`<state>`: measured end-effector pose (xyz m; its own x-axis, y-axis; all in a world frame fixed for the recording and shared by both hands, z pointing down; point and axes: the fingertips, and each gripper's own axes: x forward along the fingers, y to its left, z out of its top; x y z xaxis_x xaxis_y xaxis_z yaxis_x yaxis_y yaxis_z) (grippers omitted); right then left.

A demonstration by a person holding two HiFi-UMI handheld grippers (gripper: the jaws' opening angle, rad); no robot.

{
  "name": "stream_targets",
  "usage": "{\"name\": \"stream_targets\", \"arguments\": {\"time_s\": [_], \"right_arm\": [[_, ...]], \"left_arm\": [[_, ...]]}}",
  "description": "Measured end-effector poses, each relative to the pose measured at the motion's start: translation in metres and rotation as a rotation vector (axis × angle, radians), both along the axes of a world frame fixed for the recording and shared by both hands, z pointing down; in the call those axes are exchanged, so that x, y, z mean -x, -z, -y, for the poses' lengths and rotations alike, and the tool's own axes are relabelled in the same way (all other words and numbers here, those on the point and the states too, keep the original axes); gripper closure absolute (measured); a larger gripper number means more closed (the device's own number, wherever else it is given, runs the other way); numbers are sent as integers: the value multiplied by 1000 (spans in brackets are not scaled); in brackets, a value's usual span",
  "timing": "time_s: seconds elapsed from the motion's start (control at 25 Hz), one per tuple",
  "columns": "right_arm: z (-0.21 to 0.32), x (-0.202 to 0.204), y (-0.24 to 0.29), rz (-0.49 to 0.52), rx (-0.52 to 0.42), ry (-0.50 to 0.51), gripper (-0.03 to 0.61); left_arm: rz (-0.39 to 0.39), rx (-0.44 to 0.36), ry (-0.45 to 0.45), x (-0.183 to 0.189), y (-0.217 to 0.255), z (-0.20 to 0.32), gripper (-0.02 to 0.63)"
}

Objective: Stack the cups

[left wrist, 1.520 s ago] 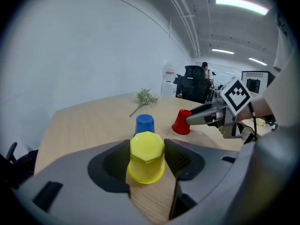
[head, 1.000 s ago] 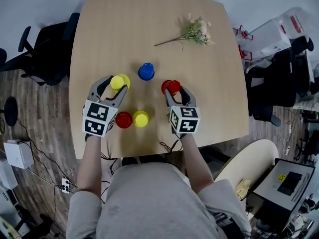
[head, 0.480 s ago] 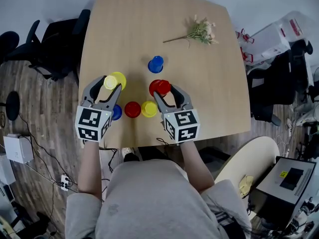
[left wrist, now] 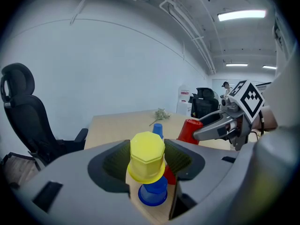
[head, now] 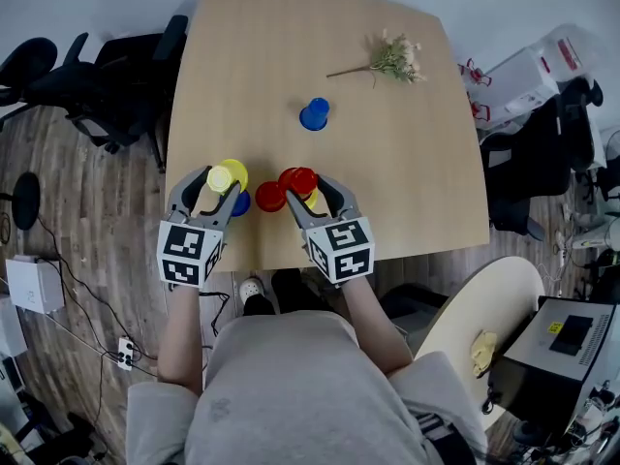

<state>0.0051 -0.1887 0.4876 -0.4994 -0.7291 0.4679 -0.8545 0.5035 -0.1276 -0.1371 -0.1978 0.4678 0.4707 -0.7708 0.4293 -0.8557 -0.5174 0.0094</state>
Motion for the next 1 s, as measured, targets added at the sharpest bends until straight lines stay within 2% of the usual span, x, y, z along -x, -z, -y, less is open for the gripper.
{"name": "stream_targets", "arguments": {"time_s": [0.32,0.68,1.0], "right_arm": [[-11,5,-5,-19,5,-14,337],[-9,6,-14,-41,17,-9,337],[-4,3,-14,-38,17,-7,337]], "left_arm": [[-6,52,10,9,-21,-16,380],[-10,118,-32,-14,-48,-26,380],[-14,127,-58,-28,-51,-17,380]]}}
